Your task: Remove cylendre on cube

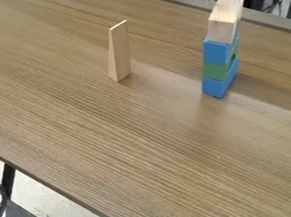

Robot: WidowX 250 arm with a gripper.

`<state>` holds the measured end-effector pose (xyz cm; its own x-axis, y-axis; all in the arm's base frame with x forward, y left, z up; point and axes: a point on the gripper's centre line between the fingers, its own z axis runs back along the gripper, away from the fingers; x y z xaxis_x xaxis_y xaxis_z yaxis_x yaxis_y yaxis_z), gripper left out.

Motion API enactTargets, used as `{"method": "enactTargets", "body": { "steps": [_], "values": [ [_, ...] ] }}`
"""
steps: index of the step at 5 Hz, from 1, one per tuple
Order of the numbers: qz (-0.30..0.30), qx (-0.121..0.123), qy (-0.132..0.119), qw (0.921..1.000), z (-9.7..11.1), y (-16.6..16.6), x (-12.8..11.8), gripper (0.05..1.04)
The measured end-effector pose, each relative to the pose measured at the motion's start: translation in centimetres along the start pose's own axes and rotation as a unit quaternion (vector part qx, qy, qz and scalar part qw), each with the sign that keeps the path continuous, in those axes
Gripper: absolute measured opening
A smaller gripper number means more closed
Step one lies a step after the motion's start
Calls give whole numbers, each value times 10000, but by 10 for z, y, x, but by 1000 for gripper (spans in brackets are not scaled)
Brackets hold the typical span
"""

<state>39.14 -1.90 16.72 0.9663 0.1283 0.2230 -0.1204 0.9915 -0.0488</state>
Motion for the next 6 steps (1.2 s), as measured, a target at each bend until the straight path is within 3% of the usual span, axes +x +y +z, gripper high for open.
{"method": "enactTargets", "body": {
  "steps": [3, 4, 6],
  "values": [
    [620, 85, 495, 9968, -42, 55, 9, 533],
    [503, 389, 565, 9964, -57, 67, 9, 534],
    [246, 549, 670, 9959, -94, 73, 17, 533]
  ]
}}
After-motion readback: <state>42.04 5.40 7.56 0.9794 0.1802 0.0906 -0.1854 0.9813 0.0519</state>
